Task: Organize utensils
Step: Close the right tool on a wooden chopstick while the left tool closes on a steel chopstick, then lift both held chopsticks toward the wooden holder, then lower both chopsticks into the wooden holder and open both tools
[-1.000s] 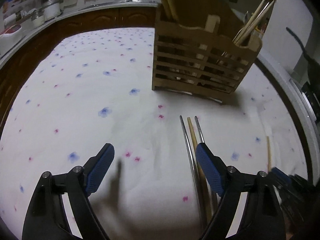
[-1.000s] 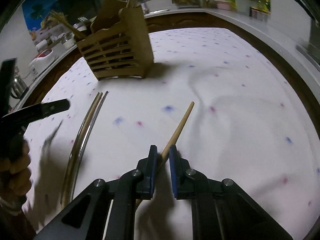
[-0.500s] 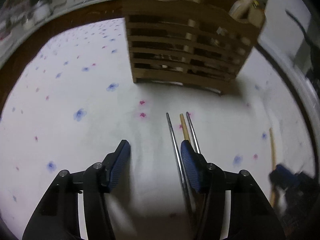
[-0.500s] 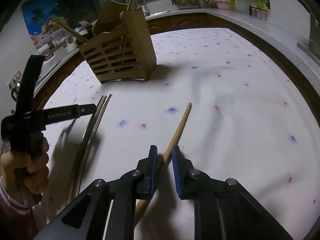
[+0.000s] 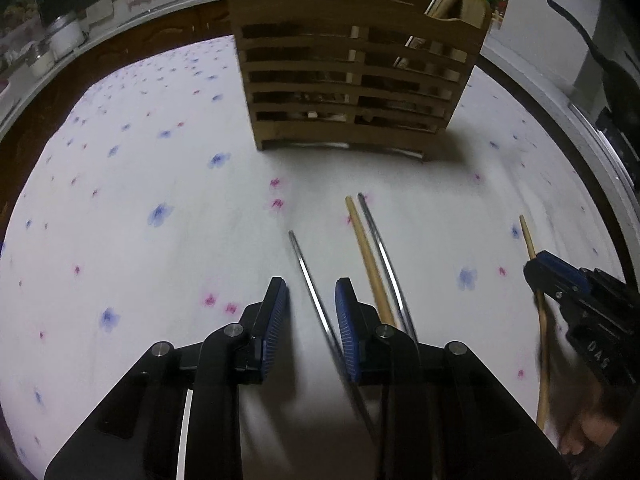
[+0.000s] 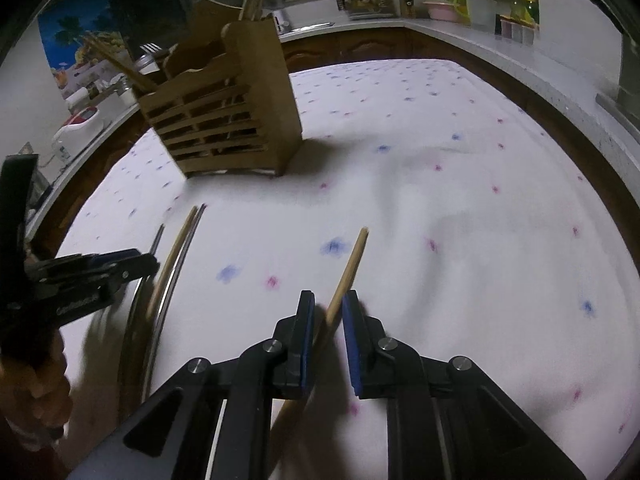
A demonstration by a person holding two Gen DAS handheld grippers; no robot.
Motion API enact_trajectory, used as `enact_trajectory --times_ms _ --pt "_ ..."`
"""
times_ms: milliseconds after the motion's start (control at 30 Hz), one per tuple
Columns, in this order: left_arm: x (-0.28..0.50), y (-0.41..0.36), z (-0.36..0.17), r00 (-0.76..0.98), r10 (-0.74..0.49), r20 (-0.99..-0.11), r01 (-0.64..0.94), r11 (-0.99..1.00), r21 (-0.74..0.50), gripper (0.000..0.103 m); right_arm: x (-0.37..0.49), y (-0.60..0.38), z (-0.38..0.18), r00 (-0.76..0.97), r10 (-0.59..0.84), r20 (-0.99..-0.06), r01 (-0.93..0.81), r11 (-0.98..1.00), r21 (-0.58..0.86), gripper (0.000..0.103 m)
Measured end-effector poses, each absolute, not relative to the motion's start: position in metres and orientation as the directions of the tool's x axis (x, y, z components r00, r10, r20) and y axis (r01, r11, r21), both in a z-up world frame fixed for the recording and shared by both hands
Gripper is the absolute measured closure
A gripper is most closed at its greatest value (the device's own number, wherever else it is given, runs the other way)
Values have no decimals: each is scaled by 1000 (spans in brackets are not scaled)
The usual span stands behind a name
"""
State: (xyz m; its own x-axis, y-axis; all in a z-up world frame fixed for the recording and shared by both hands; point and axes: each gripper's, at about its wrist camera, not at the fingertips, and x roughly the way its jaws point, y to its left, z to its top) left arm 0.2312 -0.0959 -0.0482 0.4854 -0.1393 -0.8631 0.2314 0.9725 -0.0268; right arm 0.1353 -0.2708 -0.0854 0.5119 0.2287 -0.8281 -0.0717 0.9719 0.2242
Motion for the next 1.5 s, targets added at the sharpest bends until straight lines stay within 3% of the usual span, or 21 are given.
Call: enact_trajectory --times_ms 100,267,600,1000,1500 --pt "232 -104 -48 505 -134 -853 243 970 -9 92 144 -261 -87 521 180 -835 -75 983 165 88" --pt "229 -96 -46 499 -154 -852 237 971 -37 99 149 -251 -86 522 148 -840 -96 989 115 96" --pt "191 -50 14 571 -287 -769 208 957 -202 99 121 -263 -31 600 330 -729 -114 937 331 98" --pt "150 -21 99 703 -366 -610 253 930 -267 99 92 -268 71 763 377 -526 -192 908 373 98" --pt "149 -14 118 739 -353 -574 243 934 -262 99 98 -269 93 790 380 -482 -210 906 368 98"
